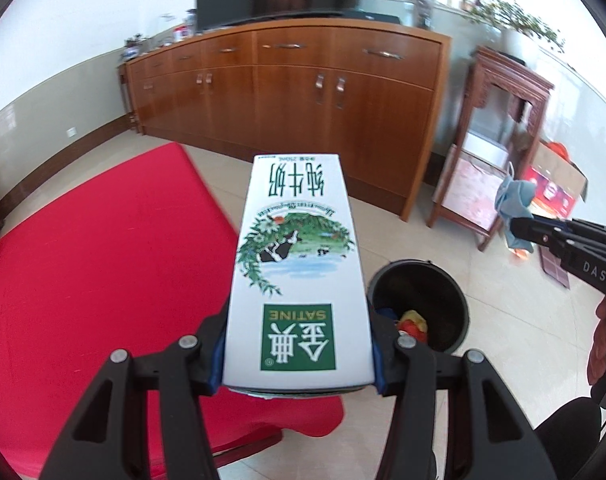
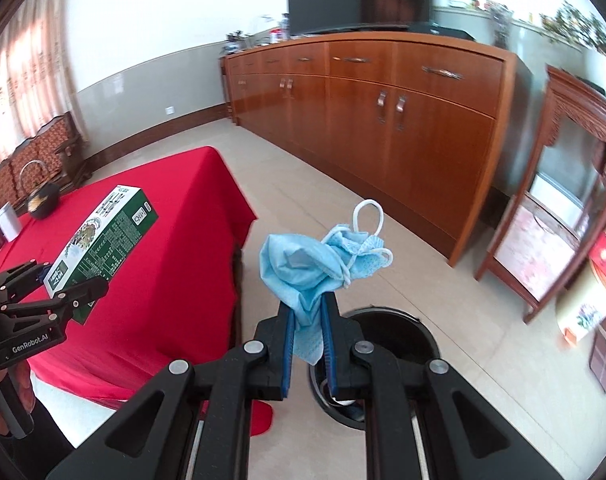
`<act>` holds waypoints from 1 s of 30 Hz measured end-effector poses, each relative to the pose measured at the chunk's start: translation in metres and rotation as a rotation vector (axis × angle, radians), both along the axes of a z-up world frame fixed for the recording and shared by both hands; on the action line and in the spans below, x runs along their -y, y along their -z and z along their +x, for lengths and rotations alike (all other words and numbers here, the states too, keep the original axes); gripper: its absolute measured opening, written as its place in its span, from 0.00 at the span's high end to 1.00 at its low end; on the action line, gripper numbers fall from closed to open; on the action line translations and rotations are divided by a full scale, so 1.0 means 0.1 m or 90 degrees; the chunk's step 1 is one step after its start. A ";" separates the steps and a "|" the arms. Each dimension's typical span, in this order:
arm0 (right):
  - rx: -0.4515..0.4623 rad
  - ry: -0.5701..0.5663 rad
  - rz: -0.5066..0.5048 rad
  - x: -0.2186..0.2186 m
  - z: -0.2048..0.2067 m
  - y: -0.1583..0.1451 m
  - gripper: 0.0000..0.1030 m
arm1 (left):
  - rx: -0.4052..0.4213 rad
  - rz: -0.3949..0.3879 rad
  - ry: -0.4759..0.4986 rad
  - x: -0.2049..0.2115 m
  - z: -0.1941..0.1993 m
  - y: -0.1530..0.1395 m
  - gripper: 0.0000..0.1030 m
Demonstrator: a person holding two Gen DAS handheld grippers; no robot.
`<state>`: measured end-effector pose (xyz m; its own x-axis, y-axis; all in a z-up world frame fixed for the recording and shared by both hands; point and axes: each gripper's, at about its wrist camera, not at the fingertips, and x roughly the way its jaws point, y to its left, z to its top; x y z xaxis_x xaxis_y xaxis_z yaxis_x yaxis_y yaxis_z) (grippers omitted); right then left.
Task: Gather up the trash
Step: 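Carry the milk carton and blue mask over the black bin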
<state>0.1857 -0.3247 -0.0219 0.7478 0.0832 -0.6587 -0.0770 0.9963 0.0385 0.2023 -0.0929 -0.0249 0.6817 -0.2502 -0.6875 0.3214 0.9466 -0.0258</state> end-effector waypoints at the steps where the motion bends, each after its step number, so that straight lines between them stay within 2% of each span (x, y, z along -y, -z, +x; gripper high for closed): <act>1: -0.003 0.007 0.001 0.07 -0.01 0.03 0.87 | -0.003 0.001 0.010 0.08 0.01 0.02 0.47; 8: -0.023 0.047 0.003 0.54 -0.09 0.20 0.87 | -0.020 0.007 0.057 0.50 0.06 0.14 0.47; 15: -0.057 0.064 -0.001 0.88 -0.06 0.46 0.87 | -0.054 0.024 0.099 0.87 0.11 0.39 0.47; 24: -0.117 0.062 -0.009 1.16 0.16 0.98 0.87 | -0.103 0.048 0.149 1.18 0.19 0.75 0.47; 30: -0.167 0.051 -0.005 1.29 0.38 1.40 0.86 | -0.127 0.083 0.171 1.40 0.35 1.04 0.47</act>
